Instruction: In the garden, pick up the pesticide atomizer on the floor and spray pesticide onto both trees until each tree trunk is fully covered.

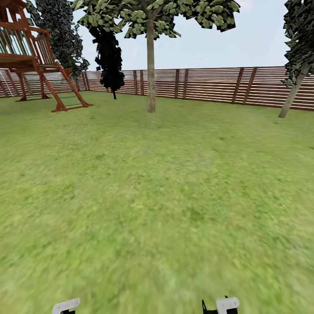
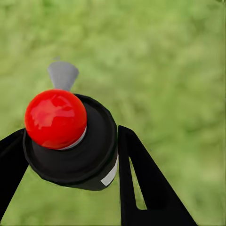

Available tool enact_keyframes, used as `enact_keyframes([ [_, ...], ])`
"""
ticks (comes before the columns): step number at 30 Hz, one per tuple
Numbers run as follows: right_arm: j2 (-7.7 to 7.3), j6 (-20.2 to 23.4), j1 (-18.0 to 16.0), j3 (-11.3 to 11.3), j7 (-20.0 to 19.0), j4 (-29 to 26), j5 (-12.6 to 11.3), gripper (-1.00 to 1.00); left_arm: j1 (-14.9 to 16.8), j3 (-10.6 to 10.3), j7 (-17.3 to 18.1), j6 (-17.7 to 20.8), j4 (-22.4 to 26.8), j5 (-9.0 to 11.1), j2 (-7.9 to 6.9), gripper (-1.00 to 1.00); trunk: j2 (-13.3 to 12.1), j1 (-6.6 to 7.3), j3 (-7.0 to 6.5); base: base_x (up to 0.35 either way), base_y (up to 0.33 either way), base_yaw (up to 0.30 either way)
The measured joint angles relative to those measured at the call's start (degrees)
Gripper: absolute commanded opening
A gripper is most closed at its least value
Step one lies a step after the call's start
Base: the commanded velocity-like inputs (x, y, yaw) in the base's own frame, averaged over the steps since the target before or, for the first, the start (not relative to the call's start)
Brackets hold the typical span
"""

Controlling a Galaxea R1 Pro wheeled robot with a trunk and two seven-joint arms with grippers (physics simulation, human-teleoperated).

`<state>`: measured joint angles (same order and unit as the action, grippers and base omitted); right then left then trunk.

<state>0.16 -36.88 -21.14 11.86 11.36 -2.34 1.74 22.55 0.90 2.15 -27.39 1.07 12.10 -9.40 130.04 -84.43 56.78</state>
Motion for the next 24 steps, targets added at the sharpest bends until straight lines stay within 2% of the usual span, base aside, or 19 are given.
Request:
enact_keyframes([
  [24, 0.00, 0.0, 0.0, 0.0, 0.0, 0.0, 0.0, 1.00, 0.0, 0.0, 0.0, 0.0, 0.0, 0.0, -0.02, -1.00, 0.0, 0.00, 0.00, 0.337, 0.000, 0.000],
])
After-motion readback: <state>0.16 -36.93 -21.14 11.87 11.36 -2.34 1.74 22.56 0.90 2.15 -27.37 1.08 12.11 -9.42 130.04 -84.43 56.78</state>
